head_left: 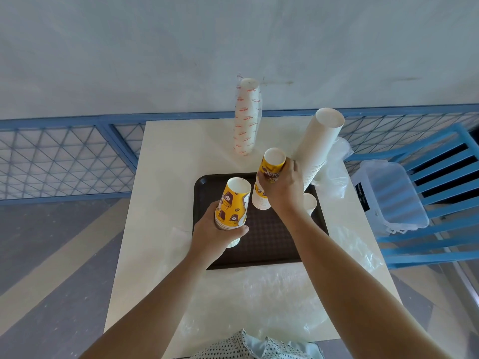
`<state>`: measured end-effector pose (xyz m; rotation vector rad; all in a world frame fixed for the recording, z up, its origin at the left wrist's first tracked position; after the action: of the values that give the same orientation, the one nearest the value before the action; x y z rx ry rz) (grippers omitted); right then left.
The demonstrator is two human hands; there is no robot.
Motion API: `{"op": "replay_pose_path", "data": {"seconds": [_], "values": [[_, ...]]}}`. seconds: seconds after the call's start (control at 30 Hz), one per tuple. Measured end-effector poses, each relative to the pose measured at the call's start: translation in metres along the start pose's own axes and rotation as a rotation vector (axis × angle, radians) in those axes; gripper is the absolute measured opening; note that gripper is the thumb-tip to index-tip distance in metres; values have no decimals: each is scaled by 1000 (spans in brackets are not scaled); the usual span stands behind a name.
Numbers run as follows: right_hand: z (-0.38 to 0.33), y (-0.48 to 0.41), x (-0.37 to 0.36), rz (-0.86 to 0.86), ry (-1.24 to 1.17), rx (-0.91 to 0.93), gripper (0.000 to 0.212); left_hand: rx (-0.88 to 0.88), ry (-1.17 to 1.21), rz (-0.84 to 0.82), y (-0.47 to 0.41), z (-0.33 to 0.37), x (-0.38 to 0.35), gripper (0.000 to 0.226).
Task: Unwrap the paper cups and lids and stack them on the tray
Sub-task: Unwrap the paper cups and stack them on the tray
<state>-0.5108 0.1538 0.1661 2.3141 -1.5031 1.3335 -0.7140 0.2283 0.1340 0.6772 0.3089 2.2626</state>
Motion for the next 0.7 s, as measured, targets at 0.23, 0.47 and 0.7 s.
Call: {"op": "replay_pose_path", "data": {"seconds": [0.23, 0.47, 0.7], "values": [[12, 12, -13, -118, 18, -91, 68, 6, 3, 3, 2, 4, 1, 72], [5, 18, 7, -104, -25, -67, 81, -4, -4, -8, 3, 6, -3, 71], [-34, 45, 40, 85, -220, 138, 35, -22, -1, -21, 2, 6, -4, 69]]}}
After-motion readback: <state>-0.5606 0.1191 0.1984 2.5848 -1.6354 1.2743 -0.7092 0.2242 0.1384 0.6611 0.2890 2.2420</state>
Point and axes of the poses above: each hand's wrist, its own y-axis away from the middle knuckle, its own x-axis out of the back of the hand, z = x × y, the point moved 1 cm from there along -y, towards the middle knuckle, and after that the axes turned 11 degrees about x, right-handed, at the moved point
